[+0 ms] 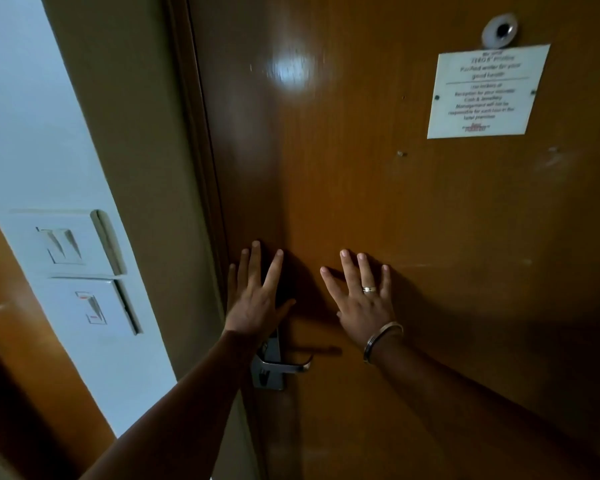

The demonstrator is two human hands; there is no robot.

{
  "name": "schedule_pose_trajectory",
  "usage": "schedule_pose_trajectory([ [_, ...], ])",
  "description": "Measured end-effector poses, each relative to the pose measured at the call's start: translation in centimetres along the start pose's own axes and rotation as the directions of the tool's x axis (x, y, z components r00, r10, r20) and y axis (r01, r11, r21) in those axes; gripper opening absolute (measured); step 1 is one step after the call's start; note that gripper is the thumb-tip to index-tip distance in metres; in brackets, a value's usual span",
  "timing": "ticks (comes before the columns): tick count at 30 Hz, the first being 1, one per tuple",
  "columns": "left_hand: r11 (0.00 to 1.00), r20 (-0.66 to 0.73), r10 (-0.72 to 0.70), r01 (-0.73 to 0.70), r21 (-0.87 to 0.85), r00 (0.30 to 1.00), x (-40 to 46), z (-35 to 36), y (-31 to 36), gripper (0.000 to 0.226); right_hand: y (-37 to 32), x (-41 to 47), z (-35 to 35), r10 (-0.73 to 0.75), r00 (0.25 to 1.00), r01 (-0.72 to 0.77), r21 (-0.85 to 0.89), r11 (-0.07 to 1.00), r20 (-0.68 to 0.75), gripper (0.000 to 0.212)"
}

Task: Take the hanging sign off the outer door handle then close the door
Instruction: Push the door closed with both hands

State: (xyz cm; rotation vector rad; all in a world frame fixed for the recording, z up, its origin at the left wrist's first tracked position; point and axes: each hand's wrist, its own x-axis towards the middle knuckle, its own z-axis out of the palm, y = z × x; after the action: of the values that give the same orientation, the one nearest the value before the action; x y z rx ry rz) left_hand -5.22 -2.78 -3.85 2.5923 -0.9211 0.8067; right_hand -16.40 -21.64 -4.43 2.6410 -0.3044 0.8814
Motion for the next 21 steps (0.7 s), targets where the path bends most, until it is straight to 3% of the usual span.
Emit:
schedule_pose_trajectory([
  [3, 1.000, 0.007, 0.016, -0.016, 0.009, 1.000, 1.7, 0.7, -0.5, 0.116, 0.0, 1.0, 0.5, 0.015, 1.000, -0.015, -0.023, 1.000, -0.025, 0.091],
  [12, 0.993, -0.124, 0.120, -0.118, 0.019, 0.985, 2.6, 3.0, -2.1, 0.107, -0.8, 2.0, 2.5, 0.042, 0.998, -0.046, -0.084, 0.995, -0.052, 0.120],
  [21, 0.991, -0.122, 0.133, -0.132, 0.012, 0.984, 2.9, 3.3, -2.3, 0.106, -1.2, 2.2, 1.5, 0.088, 0.994, -0.084, -0.056, 0.995, 0.060, 0.122],
])
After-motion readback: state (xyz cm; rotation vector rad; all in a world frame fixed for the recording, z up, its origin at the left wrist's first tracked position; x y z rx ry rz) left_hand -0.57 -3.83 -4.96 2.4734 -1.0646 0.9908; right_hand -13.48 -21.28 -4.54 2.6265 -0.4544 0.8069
